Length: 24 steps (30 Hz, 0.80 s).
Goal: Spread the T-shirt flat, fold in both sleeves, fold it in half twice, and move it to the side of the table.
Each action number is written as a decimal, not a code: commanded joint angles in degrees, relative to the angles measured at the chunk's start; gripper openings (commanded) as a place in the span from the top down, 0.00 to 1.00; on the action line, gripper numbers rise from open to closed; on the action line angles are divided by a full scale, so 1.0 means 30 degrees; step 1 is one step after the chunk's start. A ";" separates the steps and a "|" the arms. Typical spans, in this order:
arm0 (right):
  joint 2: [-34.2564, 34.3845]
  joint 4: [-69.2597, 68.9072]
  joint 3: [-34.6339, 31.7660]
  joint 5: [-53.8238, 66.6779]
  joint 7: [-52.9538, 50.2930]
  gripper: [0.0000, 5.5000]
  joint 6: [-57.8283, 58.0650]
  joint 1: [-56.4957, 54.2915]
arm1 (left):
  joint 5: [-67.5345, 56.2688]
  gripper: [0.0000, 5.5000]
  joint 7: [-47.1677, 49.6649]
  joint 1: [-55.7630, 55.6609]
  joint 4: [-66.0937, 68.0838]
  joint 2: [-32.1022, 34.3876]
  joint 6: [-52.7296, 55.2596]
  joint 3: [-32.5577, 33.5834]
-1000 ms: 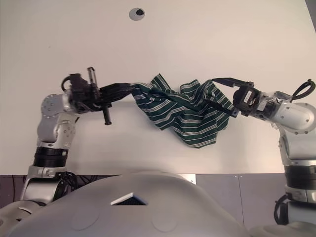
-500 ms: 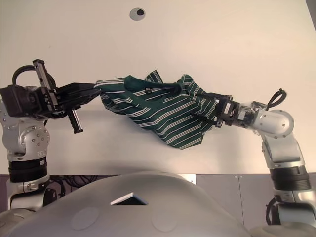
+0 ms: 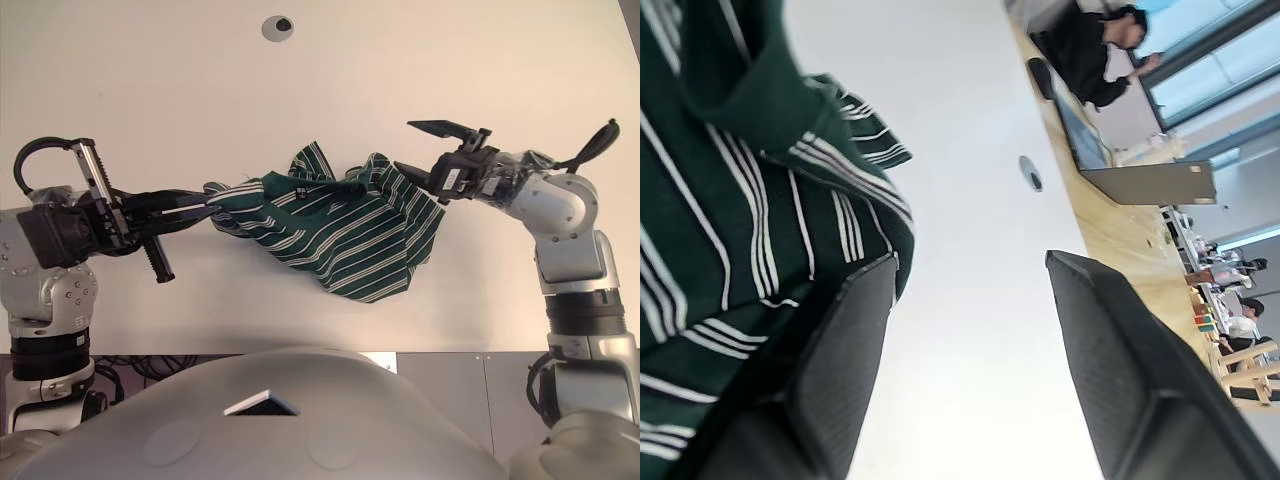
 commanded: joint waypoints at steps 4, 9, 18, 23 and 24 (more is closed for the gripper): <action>0.0067 0.1693 0.1764 -0.4279 -0.1658 0.50 -0.1787 -0.1960 | 0.0198 0.99 0.0399 -0.0070 -0.0688 0.0527 -0.0136 -0.0218; 0.0259 0.2104 0.2679 -0.5851 -0.2485 0.50 -0.2449 -0.2797 | 0.0095 0.99 0.0608 -0.0079 -0.0996 0.0643 -0.0084 -0.0329; -0.0052 0.2588 0.4145 -0.8297 -0.3275 0.63 -0.3190 -0.3857 | 0.0219 1.00 0.0958 -0.0005 -0.1422 0.0724 -0.0083 -0.0632; -0.0249 0.2484 0.4498 -0.8797 -0.3233 0.78 -0.3368 -0.4148 | 0.0562 1.00 0.1248 -0.0075 -0.1419 0.0643 -0.0269 -0.0925; -0.0309 0.2476 0.4515 -0.8824 -0.3237 0.81 -0.3400 -0.4152 | 0.0597 1.00 0.1306 -0.0098 -0.1433 0.0633 -0.0296 -0.0989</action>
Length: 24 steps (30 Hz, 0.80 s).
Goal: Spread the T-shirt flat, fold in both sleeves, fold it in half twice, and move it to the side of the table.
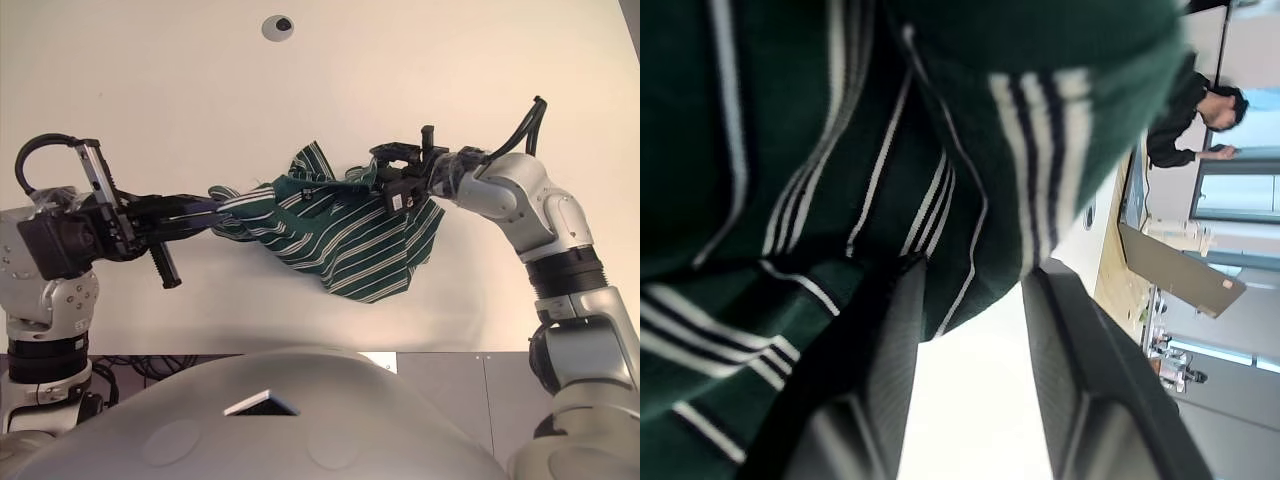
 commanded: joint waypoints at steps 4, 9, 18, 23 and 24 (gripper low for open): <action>-0.0390 -0.0080 0.0165 -0.0248 0.0031 0.93 -0.0222 -0.0422 | 0.0559 1.00 0.0311 -0.0152 -0.0223 0.0187 -0.0309 -0.0291; -0.0424 -0.0095 0.0107 -0.0286 -0.0054 0.99 -0.0212 -0.0403 | 0.0592 1.00 0.0360 -0.0181 -0.0091 0.0216 -0.0417 -0.0253; 0.0718 0.0105 -0.2726 0.0723 -0.3869 0.99 0.0801 -0.1912 | 0.5242 1.00 0.4590 -0.4980 0.4182 -0.0241 -0.2196 0.1340; 0.1313 0.2787 -0.4382 0.0649 -0.7197 0.99 0.2569 -0.5658 | 1.5088 1.00 0.9335 -1.2253 1.2943 0.1766 -0.6565 -0.0258; 0.1414 0.3615 -0.4271 0.0551 -0.7598 0.99 0.2670 -0.6428 | 1.6526 1.00 1.0194 -1.3463 1.4286 0.2041 -0.7204 -0.0768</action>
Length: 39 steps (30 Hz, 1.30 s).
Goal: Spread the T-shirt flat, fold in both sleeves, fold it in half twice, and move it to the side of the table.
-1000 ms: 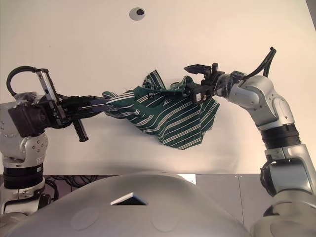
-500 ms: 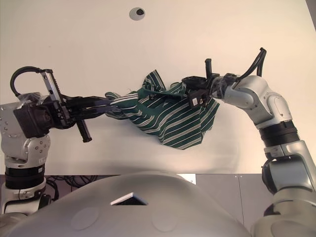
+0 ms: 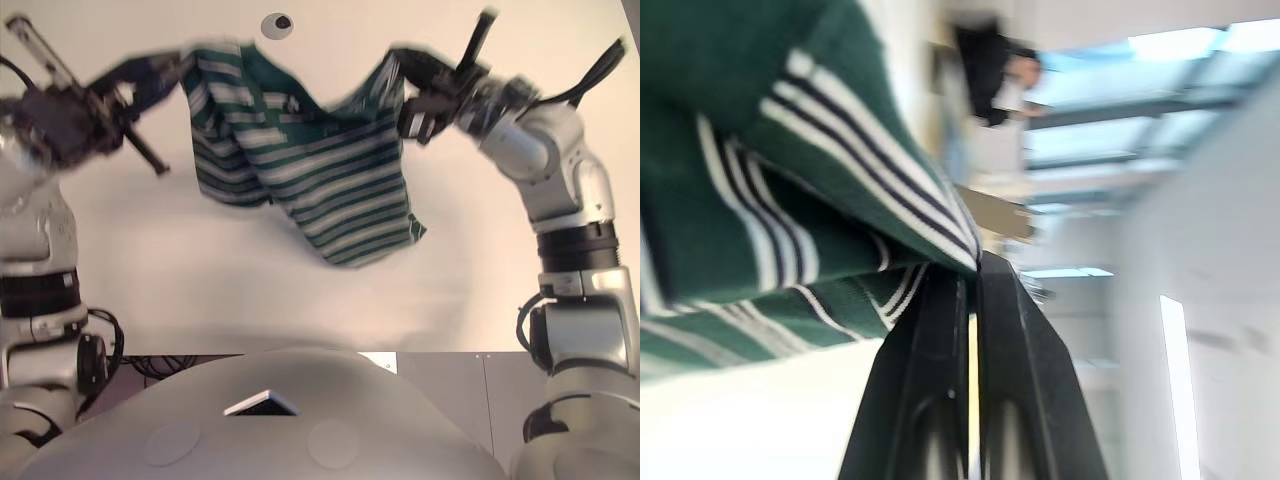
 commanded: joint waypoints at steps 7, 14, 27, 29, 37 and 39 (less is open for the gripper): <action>0.2075 1.1742 0.1227 -0.1971 -0.5659 0.99 0.1827 -1.0441 | 1.3228 1.00 1.0732 -1.5030 1.6634 0.1602 -0.3857 -0.5698; 0.2695 1.8102 0.3343 -0.3621 -0.8503 0.99 0.3126 -1.6105 | 1.4600 1.00 1.3517 -2.1489 2.2778 0.0466 -0.2236 -0.7740; 0.0469 1.6813 0.3542 -0.2988 -0.9710 0.99 0.0374 -1.6265 | 1.3653 1.00 1.3383 -2.3469 2.3909 0.0576 -0.2957 -0.8321; -0.0308 1.4207 0.2827 -0.1273 -0.7946 0.99 -0.1689 -1.3458 | 1.1619 1.00 1.0783 -2.2021 2.3698 0.0586 -0.4632 -0.7238; -0.9792 -0.7276 0.6593 1.8604 0.3233 0.99 -0.6188 0.9386 | -1.2963 1.00 -0.8242 0.1116 -0.0509 0.8194 0.2622 -0.4614; -1.1163 -0.7885 0.7395 1.9672 0.4578 0.99 -0.6185 1.2689 | -1.4610 1.00 -0.8648 0.6809 -0.4272 1.0563 0.3028 -0.4849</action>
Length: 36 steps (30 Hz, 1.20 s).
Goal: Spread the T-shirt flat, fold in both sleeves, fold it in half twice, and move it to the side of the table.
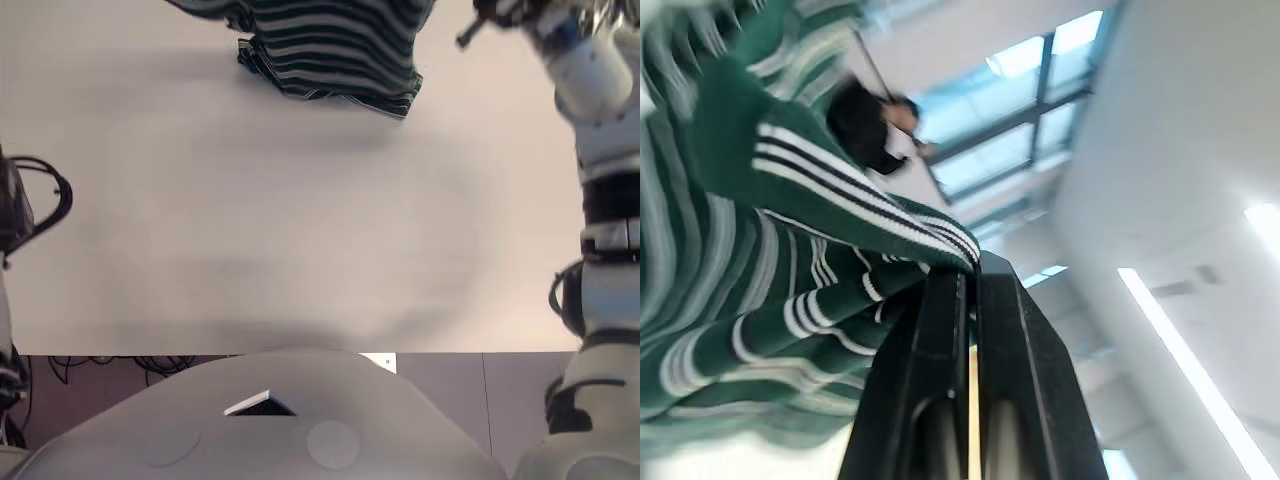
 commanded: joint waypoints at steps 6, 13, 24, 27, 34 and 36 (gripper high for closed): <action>-0.8083 -0.9134 0.3142 0.7549 0.6548 0.99 -0.0094 1.5239 | -0.7187 1.00 -0.5153 2.1893 -1.9484 0.8087 0.5019 -0.0465; -0.6031 -0.9568 0.0641 0.4376 0.5954 0.99 0.0272 1.8679 | -0.0428 1.00 -0.2309 2.5339 -2.1094 0.6232 0.2506 0.1718; -0.5737 -1.1598 -0.3074 0.5892 0.6730 0.96 0.3911 2.4236 | 0.4942 0.92 -0.1829 2.9805 -2.0599 0.7140 0.3906 0.0976; -0.5289 -1.1365 -0.3487 0.5919 0.7397 0.88 0.4683 2.4225 | 0.3952 0.85 -0.2045 3.0291 -2.1291 0.7411 0.5425 0.0964; -0.4234 -1.0493 -0.4429 0.5491 0.9140 0.65 0.5838 2.4753 | -0.2122 0.73 -0.3916 3.2654 -2.5809 0.9217 0.9463 0.4478; -0.4096 -1.1441 -0.5245 0.6564 0.9718 0.59 0.5762 2.5227 | -0.4282 0.73 -0.4832 3.3070 -2.6995 0.9338 1.0023 0.5860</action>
